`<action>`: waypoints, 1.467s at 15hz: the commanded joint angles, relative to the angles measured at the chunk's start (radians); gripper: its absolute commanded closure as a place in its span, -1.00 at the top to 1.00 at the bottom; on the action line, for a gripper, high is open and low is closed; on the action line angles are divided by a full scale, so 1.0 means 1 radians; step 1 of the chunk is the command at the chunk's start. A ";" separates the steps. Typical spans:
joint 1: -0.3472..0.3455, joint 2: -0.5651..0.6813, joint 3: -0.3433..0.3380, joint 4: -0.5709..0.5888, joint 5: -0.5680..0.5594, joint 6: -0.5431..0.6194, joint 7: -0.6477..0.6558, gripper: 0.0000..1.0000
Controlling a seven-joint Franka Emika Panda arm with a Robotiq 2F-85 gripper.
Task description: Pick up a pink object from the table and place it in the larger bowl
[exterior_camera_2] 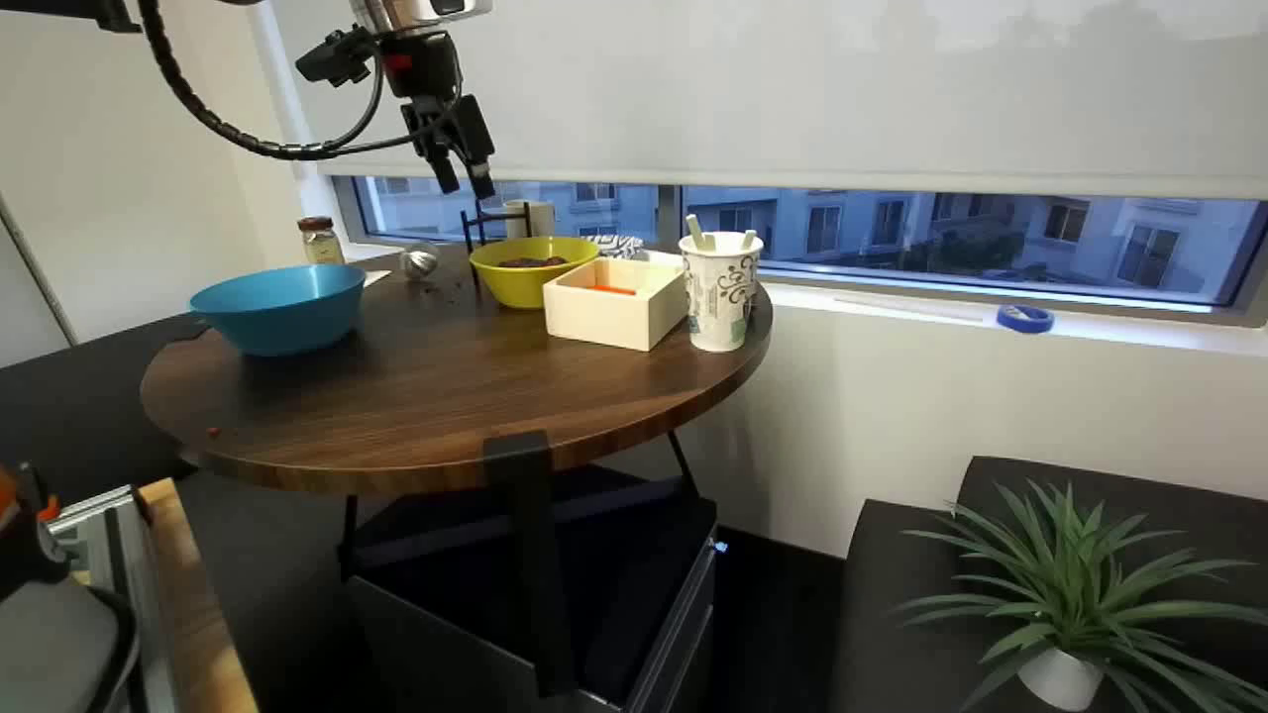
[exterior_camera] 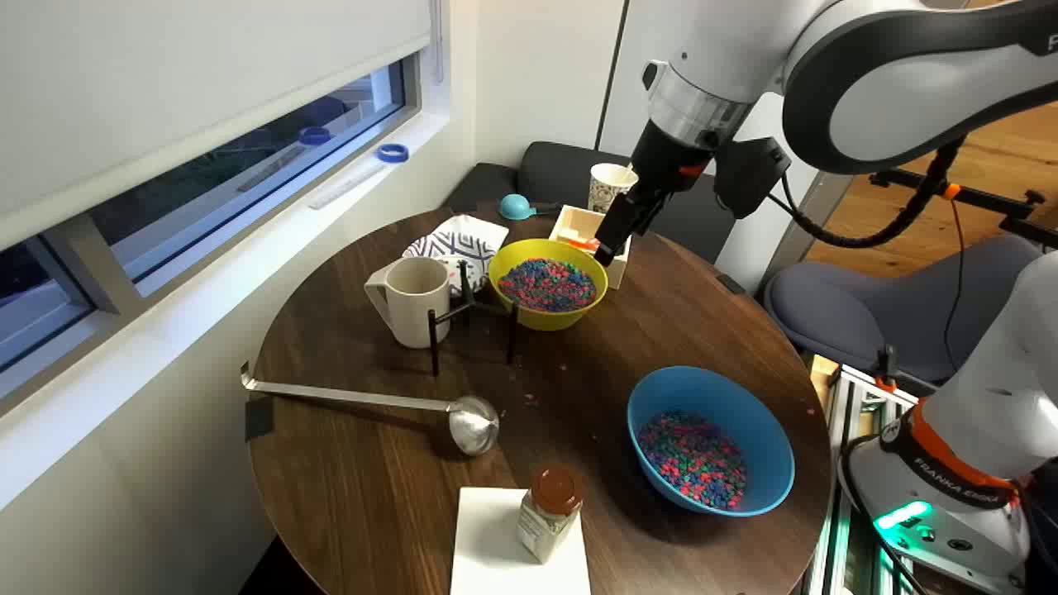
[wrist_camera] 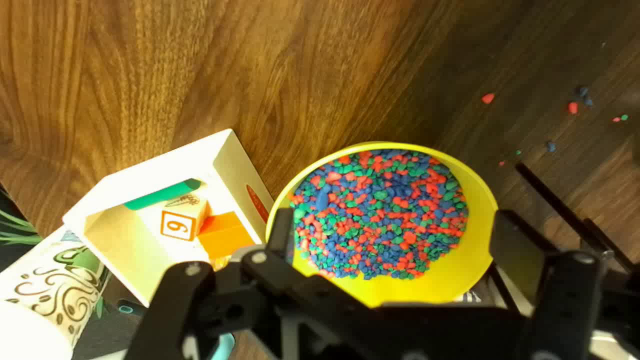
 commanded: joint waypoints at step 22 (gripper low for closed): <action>0.090 0.187 0.079 0.010 0.017 0.036 0.390 1.00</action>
